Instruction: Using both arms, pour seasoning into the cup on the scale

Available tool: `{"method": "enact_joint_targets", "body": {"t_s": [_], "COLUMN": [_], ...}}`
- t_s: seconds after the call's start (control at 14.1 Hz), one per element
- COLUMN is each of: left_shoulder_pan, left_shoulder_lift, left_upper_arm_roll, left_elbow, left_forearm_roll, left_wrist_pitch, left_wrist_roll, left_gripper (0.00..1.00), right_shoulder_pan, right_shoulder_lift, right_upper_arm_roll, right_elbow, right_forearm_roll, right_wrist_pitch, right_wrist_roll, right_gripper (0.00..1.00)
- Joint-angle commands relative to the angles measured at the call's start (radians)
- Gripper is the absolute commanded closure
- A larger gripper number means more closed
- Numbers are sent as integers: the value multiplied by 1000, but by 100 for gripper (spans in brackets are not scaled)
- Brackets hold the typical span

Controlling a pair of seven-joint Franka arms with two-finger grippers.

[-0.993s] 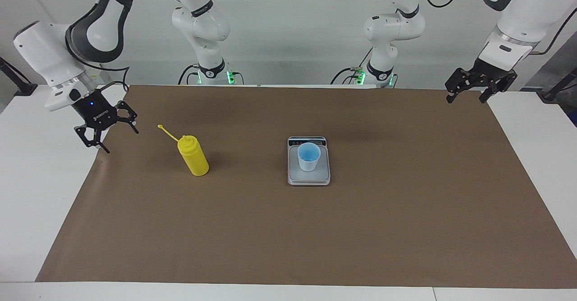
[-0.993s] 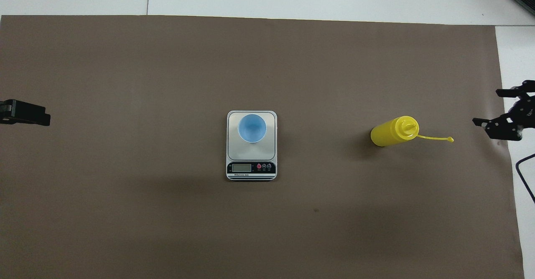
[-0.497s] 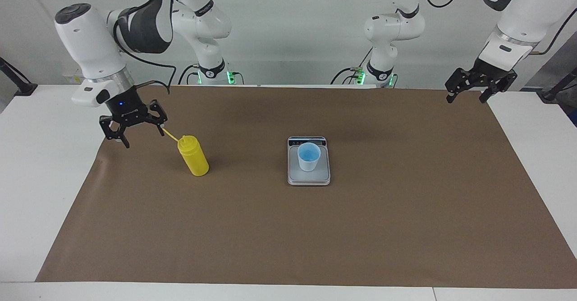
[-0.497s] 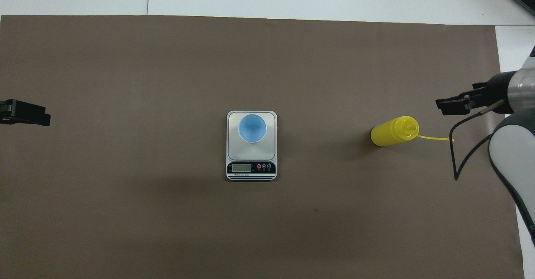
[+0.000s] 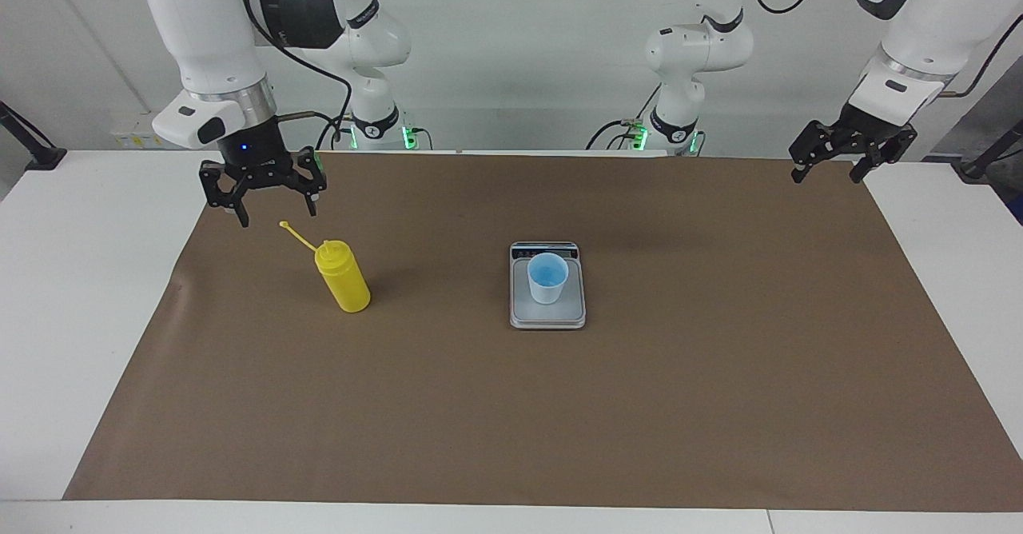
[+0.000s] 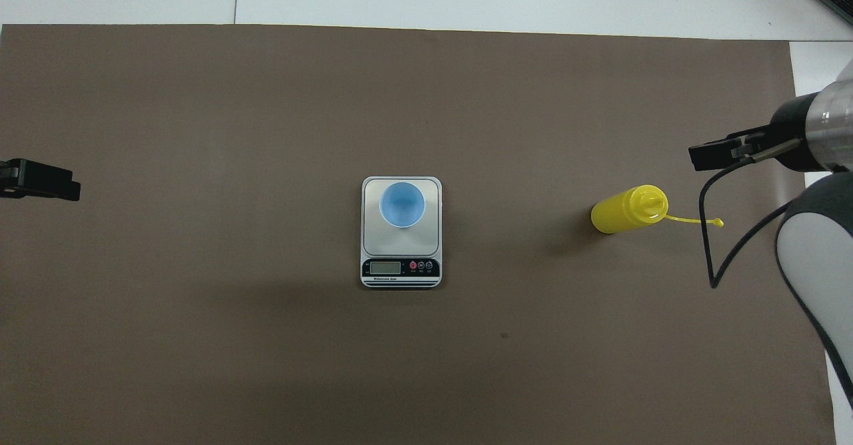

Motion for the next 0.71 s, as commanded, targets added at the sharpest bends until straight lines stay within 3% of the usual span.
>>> {"method": "enact_joint_targets", "body": {"t_s": [0.0, 0.21, 0.64], "left_shoulder_pan": [6, 6, 6], "left_shoulder_lift": [-22, -22, -22], "left_upper_arm_roll": [-1, -3, -3], "left_elbow": [-27, -27, -27], "left_forearm_roll": [5, 5, 5], "left_wrist_pitch": [11, 11, 11], "left_wrist_roll": [4, 4, 4], "left_gripper": [0, 0, 0], "right_shoulder_pan": [-20, -26, -41], "right_shoulder_lift": [19, 21, 14], "right_upper_arm_roll": [3, 1, -10], "right_elbow": [54, 133, 131], "right_forearm_roll": [-10, -3, 30], "right_wrist_pitch": [-64, -222, -221], "right_wrist_roll": [75, 167, 218], "right_gripper": [0, 0, 0]}}
